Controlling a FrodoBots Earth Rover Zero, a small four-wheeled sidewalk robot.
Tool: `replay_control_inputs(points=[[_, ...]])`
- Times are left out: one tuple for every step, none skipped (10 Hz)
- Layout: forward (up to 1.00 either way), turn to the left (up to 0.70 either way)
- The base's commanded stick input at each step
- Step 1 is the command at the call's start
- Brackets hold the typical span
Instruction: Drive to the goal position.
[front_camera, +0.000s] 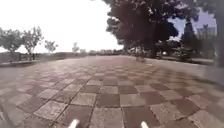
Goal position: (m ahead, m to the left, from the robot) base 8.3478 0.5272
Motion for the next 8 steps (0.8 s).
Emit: replay_control_inputs(points=[[0.5, 0.0], [0.5, 0.0], [0.5, 0.0], [0.5, 0.0], [0.5, 0.0], [0.5, 0.0], [0.5, 0.0], [0.5, 0.0]])
